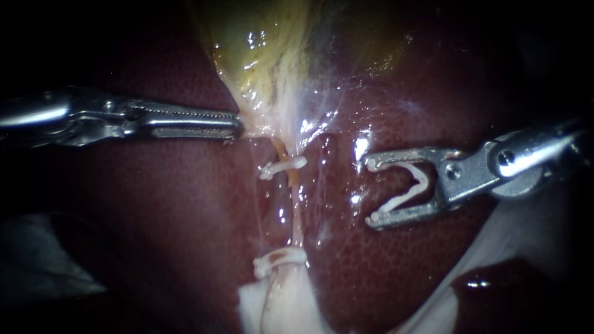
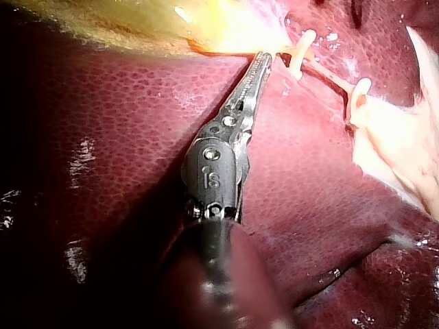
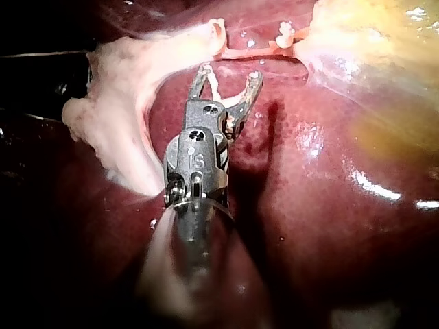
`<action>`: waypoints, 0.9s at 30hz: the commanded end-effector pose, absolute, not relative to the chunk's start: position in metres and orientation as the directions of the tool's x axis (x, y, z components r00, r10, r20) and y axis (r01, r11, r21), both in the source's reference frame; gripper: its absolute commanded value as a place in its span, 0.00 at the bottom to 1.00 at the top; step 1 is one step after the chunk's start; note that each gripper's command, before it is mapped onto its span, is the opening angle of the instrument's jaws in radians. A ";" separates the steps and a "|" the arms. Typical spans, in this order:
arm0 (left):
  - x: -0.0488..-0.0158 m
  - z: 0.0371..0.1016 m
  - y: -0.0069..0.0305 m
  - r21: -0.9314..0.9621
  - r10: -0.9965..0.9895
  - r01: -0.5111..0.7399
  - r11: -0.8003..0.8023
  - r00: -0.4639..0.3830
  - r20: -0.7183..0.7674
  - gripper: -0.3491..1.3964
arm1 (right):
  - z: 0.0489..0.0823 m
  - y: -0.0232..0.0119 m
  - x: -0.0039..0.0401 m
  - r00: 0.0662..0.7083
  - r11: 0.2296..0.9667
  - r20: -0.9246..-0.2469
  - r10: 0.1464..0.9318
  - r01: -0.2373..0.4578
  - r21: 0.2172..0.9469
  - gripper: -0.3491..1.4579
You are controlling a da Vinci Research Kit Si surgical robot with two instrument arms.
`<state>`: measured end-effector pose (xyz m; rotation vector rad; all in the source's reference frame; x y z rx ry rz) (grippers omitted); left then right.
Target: Clipping first clip right tube
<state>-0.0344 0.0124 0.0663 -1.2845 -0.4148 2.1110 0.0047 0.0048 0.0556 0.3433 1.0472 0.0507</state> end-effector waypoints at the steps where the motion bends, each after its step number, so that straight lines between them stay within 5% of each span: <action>1: -0.0341 0.0659 0.0126 -0.557 0.655 -0.349 -0.753 -0.330 -0.679 0.00 | 0.0556 0.0048 0.0047 0.504 0.945 -0.839 0.203 0.122 0.302 0.45; 21: -0.0288 0.0561 0.0156 -0.577 0.676 -0.367 -0.730 -0.263 -0.688 0.00 | 0.0551 0.0045 0.0053 0.502 0.945 -0.840 0.203 0.125 0.303 0.45; 27: -0.0292 0.0562 0.0154 -0.575 0.676 -0.370 -0.730 -0.263 -0.688 0.00 | 0.0549 0.0039 0.0070 0.494 0.911 -0.805 0.328 0.060 0.408 0.45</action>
